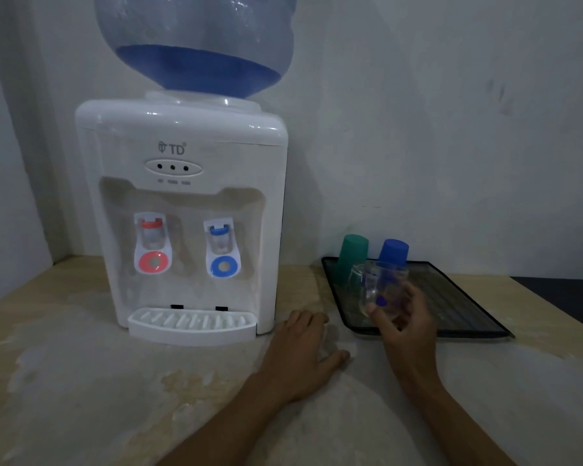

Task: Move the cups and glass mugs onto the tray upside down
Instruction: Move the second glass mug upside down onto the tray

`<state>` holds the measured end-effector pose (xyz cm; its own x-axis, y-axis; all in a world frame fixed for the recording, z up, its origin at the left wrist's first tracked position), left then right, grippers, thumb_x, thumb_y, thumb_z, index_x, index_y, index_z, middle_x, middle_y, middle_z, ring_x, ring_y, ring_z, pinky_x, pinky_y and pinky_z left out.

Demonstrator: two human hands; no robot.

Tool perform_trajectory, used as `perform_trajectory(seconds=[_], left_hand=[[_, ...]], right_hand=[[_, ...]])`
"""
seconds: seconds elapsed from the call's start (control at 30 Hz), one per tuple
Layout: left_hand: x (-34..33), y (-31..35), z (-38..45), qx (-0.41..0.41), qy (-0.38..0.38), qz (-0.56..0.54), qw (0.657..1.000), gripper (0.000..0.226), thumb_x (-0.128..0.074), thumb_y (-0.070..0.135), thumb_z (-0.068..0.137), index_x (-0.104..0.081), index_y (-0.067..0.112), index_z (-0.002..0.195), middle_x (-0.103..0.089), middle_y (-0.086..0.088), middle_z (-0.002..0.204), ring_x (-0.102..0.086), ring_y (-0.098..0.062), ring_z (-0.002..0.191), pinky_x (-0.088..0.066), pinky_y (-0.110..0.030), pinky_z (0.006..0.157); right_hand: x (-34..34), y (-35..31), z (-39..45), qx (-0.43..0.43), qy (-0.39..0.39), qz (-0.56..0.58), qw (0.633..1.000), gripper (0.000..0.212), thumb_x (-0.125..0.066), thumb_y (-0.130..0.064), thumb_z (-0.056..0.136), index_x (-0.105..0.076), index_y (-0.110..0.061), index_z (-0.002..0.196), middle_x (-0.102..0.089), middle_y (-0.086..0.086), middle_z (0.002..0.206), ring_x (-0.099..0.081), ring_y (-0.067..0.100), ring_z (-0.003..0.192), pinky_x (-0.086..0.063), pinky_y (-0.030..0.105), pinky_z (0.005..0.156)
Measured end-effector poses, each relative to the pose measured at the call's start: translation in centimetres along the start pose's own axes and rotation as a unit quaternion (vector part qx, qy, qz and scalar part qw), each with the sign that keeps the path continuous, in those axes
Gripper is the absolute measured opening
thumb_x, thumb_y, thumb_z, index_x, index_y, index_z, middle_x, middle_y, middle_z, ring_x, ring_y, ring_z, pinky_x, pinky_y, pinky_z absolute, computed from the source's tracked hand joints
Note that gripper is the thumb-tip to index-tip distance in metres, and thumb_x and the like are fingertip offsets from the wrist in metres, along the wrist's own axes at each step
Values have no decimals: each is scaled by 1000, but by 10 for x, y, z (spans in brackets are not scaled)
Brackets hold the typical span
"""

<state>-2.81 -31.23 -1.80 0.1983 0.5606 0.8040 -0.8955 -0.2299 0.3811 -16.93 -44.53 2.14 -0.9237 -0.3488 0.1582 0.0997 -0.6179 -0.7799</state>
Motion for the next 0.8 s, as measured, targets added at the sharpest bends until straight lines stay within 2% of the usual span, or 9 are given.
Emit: perform_trajectory(seconds=[0.13, 0.2, 0.33, 0.4, 0.53, 0.67, 0.8], left_hand=[[0, 0, 0, -2, 0, 2, 1000, 74, -45, 76, 85, -47, 27, 140, -53, 6, 132, -45, -13, 119, -40, -32, 100], [0, 0, -1, 0, -1, 2, 1000, 74, -44, 77, 85, -47, 27, 140, -53, 6, 132, -45, -12, 119, -40, -32, 100], [0, 0, 0, 3, -5, 0, 1000, 76, -43, 77, 84, -46, 27, 140, -53, 5, 132, -45, -12, 119, -40, -32, 101], [1, 1, -1, 1, -3, 0, 1000, 75, -43, 77, 84, -47, 27, 140, -53, 6, 132, -45, -12, 118, -40, -32, 100], [3, 3, -1, -4, -3, 5, 1000, 72, -47, 74, 85, -49, 26, 138, -53, 4, 131, -45, -13, 119, -40, -31, 100], [3, 5, -1, -3, -13, 4, 1000, 71, -46, 74, 84, -50, 25, 136, -54, 4, 130, -45, -13, 118, -42, -35, 101], [6, 7, -2, -10, -9, 15, 1000, 67, -49, 71, 86, -53, 25, 134, -55, 5, 127, -46, -14, 118, -42, -36, 100]], right_hand=[[-1, -3, 1, 17, -3, -16, 1000, 63, -81, -23, 84, -52, -19, 140, -67, -3, 119, -66, -1, 101, -56, 16, 80], [-2, -4, 1, 21, -5, -20, 1000, 63, -81, -22, 84, -51, -21, 140, -67, -6, 118, -65, -2, 102, -52, 9, 78], [-3, -7, 0, 34, -6, -30, 999, 66, -82, -20, 84, -48, -31, 139, -63, -20, 118, -64, -7, 103, -50, 6, 79], [-3, -8, 0, 39, -8, -39, 998, 65, -83, -21, 83, -50, -30, 138, -61, -24, 118, -63, -6, 104, -49, 6, 80], [-5, -9, 0, 47, -17, -44, 998, 66, -84, -23, 82, -52, -21, 140, -64, -14, 117, -64, -1, 105, -51, 9, 81], [-7, -14, -2, 57, -18, -44, 997, 65, -83, -31, 82, -52, -23, 139, -63, -19, 116, -63, -2, 104, -50, 9, 80], [-6, -13, -1, 60, -15, -52, 997, 65, -84, -26, 81, -52, -24, 138, -64, -17, 114, -64, -2, 103, -51, 10, 81]])
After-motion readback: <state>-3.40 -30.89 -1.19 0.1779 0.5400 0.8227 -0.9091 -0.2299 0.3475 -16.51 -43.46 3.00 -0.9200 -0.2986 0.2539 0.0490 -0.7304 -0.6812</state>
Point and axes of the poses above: each hand's wrist, its own z-axis towards the middle knuckle, its own x-axis out of the back of the hand, y = z × x, the point moved 10 cm from there along z, towards the middle knuckle
